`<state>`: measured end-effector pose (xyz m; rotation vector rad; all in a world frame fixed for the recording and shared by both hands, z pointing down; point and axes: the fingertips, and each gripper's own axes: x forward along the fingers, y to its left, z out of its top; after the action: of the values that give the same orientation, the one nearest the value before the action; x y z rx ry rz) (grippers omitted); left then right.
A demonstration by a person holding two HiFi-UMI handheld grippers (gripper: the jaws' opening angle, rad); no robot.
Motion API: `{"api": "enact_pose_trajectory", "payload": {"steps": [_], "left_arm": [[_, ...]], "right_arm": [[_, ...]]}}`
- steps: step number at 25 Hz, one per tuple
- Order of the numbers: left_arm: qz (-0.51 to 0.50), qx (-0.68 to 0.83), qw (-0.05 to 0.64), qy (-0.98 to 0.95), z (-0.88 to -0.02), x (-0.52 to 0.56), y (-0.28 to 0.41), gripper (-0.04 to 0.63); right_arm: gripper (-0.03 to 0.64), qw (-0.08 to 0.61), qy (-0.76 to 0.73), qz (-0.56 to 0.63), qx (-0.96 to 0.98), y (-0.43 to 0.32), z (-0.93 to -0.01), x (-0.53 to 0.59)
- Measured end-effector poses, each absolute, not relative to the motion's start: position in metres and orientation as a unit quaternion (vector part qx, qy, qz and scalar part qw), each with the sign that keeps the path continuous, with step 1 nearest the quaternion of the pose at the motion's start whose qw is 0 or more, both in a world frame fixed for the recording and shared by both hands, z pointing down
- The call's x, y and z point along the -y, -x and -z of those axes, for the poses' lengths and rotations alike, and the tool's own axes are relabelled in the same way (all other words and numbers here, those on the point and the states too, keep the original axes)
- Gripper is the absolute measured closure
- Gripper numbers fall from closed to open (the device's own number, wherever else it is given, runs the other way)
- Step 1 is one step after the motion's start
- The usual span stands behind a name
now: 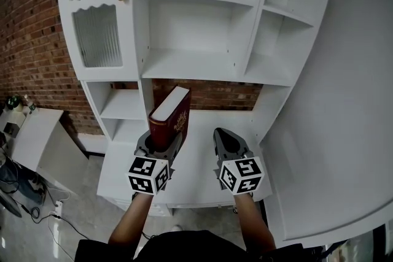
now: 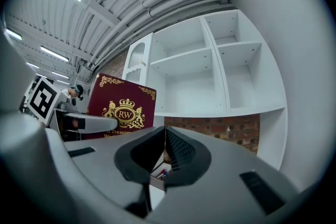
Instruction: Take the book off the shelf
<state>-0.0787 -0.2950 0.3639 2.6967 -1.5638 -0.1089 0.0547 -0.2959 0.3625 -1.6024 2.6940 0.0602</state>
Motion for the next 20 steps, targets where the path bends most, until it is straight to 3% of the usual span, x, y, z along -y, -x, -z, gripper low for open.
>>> {"api": "enact_pose_trajectory", "payload": {"steps": [20], "left_arm": [[0.036, 0.522, 0.017, -0.852, -0.373, 0.21, 0.044, 0.356]], "right_arm": [[0.597, 0.009, 0.497, -0.006, -0.868, -0.092, -0.374, 0.222]]}}
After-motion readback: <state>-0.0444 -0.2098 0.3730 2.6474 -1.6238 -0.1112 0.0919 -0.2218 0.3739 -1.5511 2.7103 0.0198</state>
